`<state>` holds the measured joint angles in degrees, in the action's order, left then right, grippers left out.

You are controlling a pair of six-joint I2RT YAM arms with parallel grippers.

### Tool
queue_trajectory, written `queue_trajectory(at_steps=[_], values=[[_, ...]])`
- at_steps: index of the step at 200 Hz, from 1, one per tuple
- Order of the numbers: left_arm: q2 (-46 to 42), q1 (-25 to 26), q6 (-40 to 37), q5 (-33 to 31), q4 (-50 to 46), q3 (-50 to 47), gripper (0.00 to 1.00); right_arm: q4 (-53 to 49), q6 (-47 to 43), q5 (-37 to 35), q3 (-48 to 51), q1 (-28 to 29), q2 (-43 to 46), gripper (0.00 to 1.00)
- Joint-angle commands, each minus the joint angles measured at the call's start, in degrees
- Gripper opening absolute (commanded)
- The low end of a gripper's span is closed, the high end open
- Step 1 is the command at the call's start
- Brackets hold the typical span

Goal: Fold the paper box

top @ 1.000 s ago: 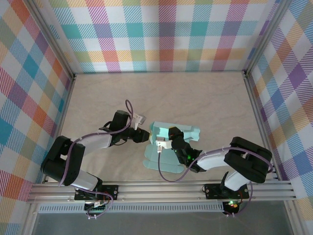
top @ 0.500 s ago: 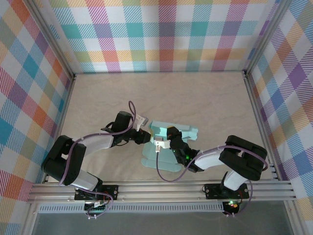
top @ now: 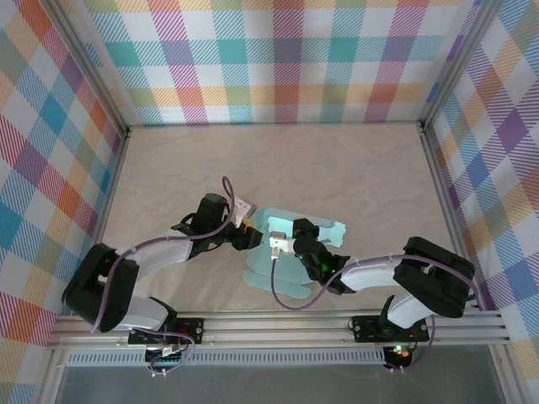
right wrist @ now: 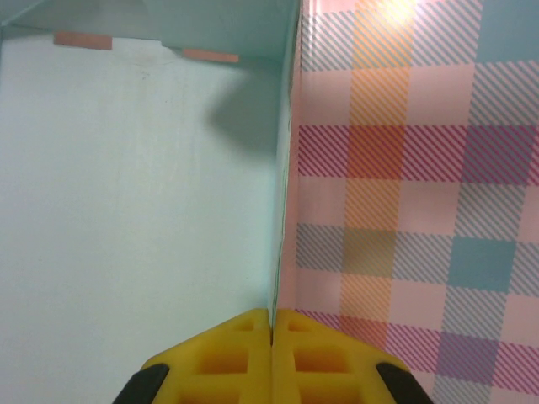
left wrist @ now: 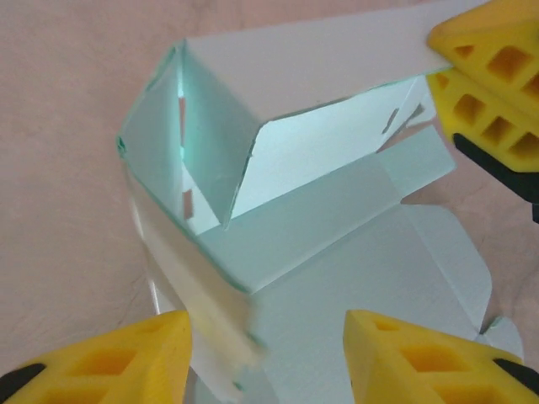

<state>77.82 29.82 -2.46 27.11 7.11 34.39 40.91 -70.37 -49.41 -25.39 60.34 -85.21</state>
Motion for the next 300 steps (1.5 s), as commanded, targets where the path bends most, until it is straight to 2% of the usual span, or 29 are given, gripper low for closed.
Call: queue_trajectory(at_steps=[1, 39, 66, 87, 102, 112, 144, 192, 235, 300], values=[[-5.5, -1.3, 0.2, -5.0, -0.2, -2.5, 0.53, -4.3, 2.9, 0.5, -0.2, -0.5, 1.5, 0.0], [-7.0, -8.6, 10.1, -13.5, 2.2, -3.9, 0.55, -2.8, 1.6, 0.4, 0.3, -0.8, 0.8, 0.0], [-4.6, -13.1, 16.2, -13.5, 5.5, -3.5, 0.58, -2.6, 1.6, 0.4, 0.2, -0.8, 0.7, 0.0], [2.8, -13.7, 13.7, -9.6, 1.4, 2.6, 0.59, -4.2, 3.4, 0.7, -0.4, -0.8, 2.0, 0.0], [7.9, -13.7, 12.9, -7.6, 1.3, 5.5, 0.59, -11.9, 7.1, 2.4, -1.9, -0.9, 4.1, 0.0], [10.8, -13.7, 13.1, -6.5, 2.7, 6.3, 0.58, -15.0, 8.8, 3.0, -2.6, -1.0, 5.0, 0.0], [16.5, -12.6, 12.9, -3.3, 4.1, 9.3, 0.55, -14.5, 6.7, 2.4, -1.9, -1.3, 5.8, 0.0], [20.2, -5.9, 6.6, -1.9, 1.1, 13.8, 0.47, -14.1, 6.7, 2.5, -2.3, -1.7, 5.3, 0.0], [19.4, -3.5, 2.9, 1.2, 1.0, 12.9, 0.37, -13.5, 6.5, 2.4, -2.2, -2.0, 5.0, 0.0], [15.4, -0.7, 1.3, 3.4, 4.3, 8.4, 0.37, -11.2, 5.9, 2.0, -3.5, -2.0, 2.8, 0.0]])
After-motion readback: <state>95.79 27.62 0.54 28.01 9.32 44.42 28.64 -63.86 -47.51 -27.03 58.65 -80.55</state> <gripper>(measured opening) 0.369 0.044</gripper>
